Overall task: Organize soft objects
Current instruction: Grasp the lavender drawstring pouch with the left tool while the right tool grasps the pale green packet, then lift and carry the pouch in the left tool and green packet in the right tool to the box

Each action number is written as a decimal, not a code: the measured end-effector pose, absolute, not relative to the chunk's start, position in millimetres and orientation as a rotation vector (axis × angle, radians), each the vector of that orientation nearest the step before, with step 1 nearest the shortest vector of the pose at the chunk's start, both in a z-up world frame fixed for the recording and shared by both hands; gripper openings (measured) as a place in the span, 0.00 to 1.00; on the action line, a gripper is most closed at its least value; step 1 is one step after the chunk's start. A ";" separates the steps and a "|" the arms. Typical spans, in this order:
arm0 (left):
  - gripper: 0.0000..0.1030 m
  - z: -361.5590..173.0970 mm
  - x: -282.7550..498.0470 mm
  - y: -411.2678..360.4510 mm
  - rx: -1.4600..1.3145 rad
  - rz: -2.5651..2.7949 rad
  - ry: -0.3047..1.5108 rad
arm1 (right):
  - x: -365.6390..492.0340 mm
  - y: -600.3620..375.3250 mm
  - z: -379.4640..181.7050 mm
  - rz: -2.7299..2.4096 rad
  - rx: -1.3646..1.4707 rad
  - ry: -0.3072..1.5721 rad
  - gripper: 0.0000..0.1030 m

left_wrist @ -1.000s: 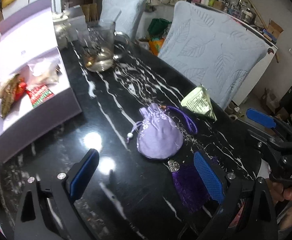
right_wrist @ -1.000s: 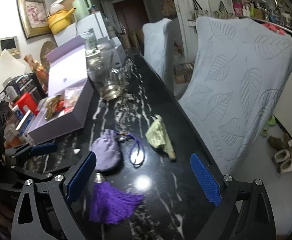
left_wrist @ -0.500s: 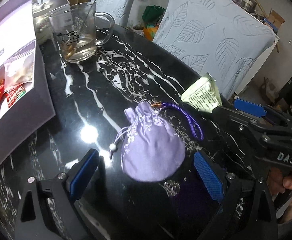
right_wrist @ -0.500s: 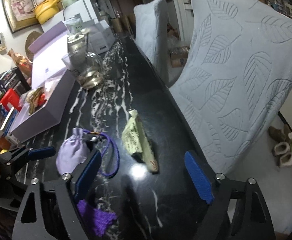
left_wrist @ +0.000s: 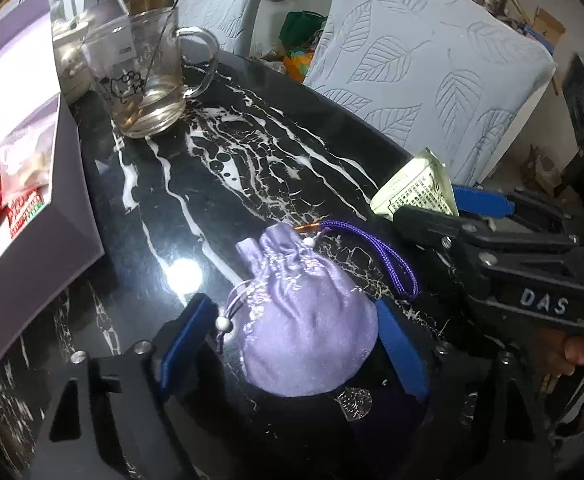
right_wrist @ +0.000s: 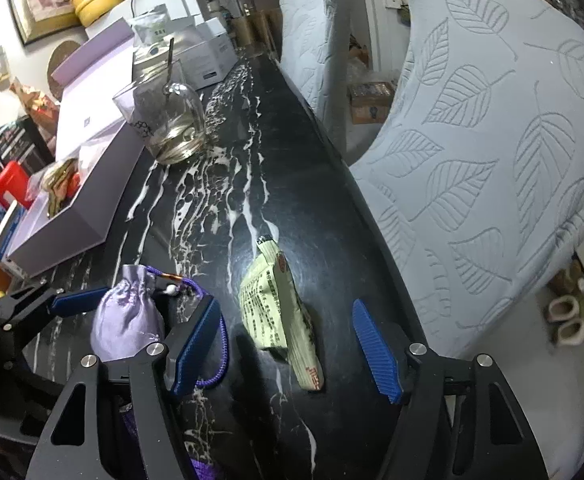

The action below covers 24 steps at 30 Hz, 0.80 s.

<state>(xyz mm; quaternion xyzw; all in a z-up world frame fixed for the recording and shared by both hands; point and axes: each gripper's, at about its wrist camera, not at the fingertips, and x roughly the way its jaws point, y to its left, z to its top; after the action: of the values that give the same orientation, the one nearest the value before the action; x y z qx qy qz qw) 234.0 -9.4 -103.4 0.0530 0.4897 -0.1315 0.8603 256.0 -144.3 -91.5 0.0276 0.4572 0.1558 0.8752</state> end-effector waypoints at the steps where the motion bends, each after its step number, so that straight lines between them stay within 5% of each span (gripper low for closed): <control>1: 0.72 -103.6 232.4 -12.0 0.142 -0.271 1.018 | 256.6 -143.0 -91.6 0.322 0.048 0.954 0.62; 2: 0.63 -103.4 232.6 -13.7 0.148 -0.284 1.006 | 256.8 -140.6 -91.8 0.318 0.035 0.954 0.61; 6: 0.55 -102.4 232.6 -17.7 0.159 -0.309 0.992 | 257.2 -132.2 -92.7 0.318 -0.009 0.952 0.46; 7: 0.54 -102.2 232.5 -18.4 0.163 -0.312 0.989 | 256.8 -129.6 -93.0 0.316 -0.027 0.949 0.35; 24: 0.50 -83.2 216.4 -11.2 0.088 -0.356 0.964 | 223.3 -159.6 -83.4 0.280 0.066 0.950 0.32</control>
<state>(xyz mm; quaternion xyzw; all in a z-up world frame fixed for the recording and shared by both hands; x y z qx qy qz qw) 216.4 -11.2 -83.2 0.0421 0.4611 -0.1701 0.8699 223.3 -159.6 -83.4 0.0318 0.4558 0.1343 0.8793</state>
